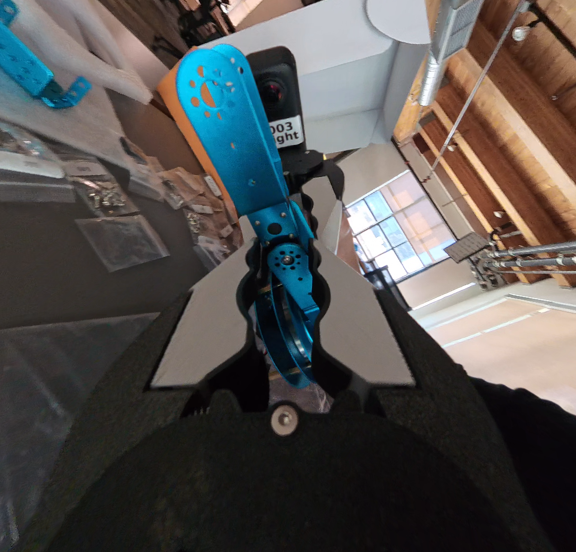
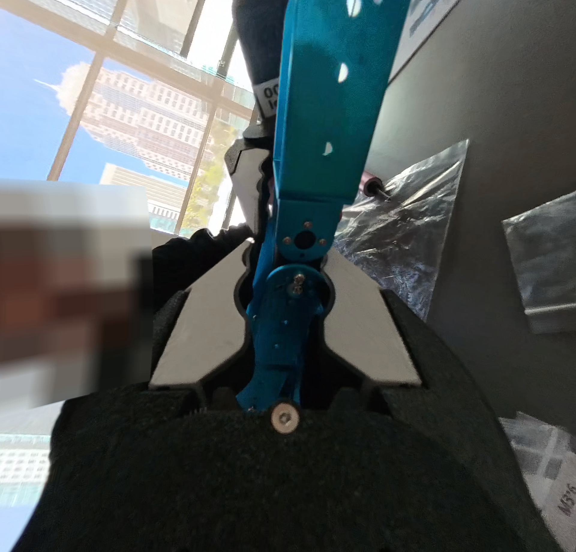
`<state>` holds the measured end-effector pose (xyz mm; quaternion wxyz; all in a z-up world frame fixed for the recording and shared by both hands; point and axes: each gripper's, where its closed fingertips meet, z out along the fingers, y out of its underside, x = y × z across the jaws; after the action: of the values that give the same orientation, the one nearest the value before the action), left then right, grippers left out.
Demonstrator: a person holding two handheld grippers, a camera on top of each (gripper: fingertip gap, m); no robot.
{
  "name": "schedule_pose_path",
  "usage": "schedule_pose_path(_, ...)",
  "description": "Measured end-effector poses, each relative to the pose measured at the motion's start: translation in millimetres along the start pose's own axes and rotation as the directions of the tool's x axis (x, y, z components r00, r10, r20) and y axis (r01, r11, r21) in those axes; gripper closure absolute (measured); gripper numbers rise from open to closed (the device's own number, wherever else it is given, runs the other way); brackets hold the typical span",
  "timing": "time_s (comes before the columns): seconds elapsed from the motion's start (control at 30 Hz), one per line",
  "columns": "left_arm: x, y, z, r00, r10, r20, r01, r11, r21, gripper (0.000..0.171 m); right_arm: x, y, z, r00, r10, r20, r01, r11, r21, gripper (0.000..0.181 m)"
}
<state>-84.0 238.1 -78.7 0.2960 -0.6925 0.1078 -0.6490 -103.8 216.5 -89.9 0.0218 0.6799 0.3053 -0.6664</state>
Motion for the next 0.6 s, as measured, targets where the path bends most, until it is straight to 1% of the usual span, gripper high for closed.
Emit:
schedule_pose_path(0.07, -0.3, 1.7, -10.4, 0.999, 0.006, 0.039, -0.007, 1.000, 0.021, 0.139, 2.6, -2.1, 0.5, 1.000, 0.020, 0.014, -0.020, 1.000, 0.001, 0.147)
schedule_pose_path(0.13, 9.0, 10.4, -24.8, 0.995, 0.067, 0.069, -0.069, 0.997, 0.027, 0.126, 5.0, -3.5, -1.0, 0.999, 0.039, 0.034, -0.039, 0.999, 0.006, 0.147)
schedule_pose_path(0.17, 11.6, 18.4, -31.4, 0.986, 0.123, 0.111, -0.125, 0.992, 0.010, 0.124, 7.5, -4.7, -2.4, 0.998, 0.052, 0.036, -0.053, 0.999, 0.015, 0.147)
schedule_pose_path(0.2, 14.3, 27.6, -36.5, 0.962, 0.221, 0.160, -0.220, 0.975, -0.026, 0.123, 10.1, -5.8, -4.3, 0.997, 0.064, 0.039, -0.065, 0.998, 0.025, 0.147)
schedule_pose_path(0.23, 18.8, 38.1, -38.9, 0.908, 0.370, 0.195, -0.360, 0.929, -0.088, 0.124, 14.3, -6.9, -6.2, 0.996, 0.081, 0.038, -0.082, 0.996, 0.036, 0.146)
schedule_pose_path(0.27, 26.8, 50.5, -38.0, 0.817, 0.546, 0.186, -0.520, 0.836, -0.172, 0.128, 14.7, -8.9, -8.2, 0.993, 0.098, 0.061, -0.101, 0.994, 0.048, 0.147)
schedule_pose_path(0.3, 36.3, 62.6, -34.9, 0.700, 0.700, 0.143, -0.660, 0.711, -0.243, 0.131, 14.8, -9.6, -9.6, 0.992, 0.105, 0.074, -0.108, 0.993, 0.049, 0.147)
schedule_pose_path(0.33, 42.1, 70.7, -31.4, 0.588, 0.802, 0.106, -0.751, 0.590, -0.297, 0.130, 14.7, -9.5, -10.1, 0.992, 0.104, 0.076, -0.108, 0.993, 0.044, 0.148)
schedule_pose_path(0.37, 46.4, 78.8, -27.4, 0.508, 0.860, 0.048, -0.800, 0.491, -0.344, 0.124, 14.7, -9.0, -10.0, 0.992, 0.103, 0.075, -0.106, 0.994, 0.038, 0.148)
schedule_pose_path(0.4, 46.9, 82.2, -23.7, 0.449, 0.894, 0.005, -0.827, 0.417, -0.376, 0.114, 14.6, -8.9, -9.8, 0.992, 0.101, 0.075, -0.104, 0.994, 0.037, 0.147)
schedule_pose_path(0.43, 43.5, 83.2, -21.2, 0.411, 0.911, -0.030, -0.838, 0.364, -0.407, 0.111, 14.5, -9.2, -10.2, 0.992, 0.102, 0.080, -0.106, 0.994, 0.042, 0.148)
schedule_pose_path(0.47, 39.5, 85.4, -19.3, 0.398, 0.915, -0.068, -0.838, 0.332, -0.432, 0.109, 14.5, -9.6, -10.7, 0.991, 0.105, 0.087, -0.109, 0.993, 0.048, 0.148)
schedule_pose_path(0.5, 37.1, 86.7, -16.8, 0.391, 0.916, -0.092, -0.840, 0.314, -0.443, 0.104, 14.4, -10.0, -11.1, 0.990, 0.107, 0.095, -0.113, 0.992, 0.054, 0.148)
schedule_pose_path(0.6, 29.2, 90.4, -8.6, 0.352, 0.929, -0.111, -0.849, 0.266, -0.457, 0.104, 14.2, -10.7, -11.5, 0.987, 0.114, 0.112, -0.121, 0.991, 0.060, 0.148)
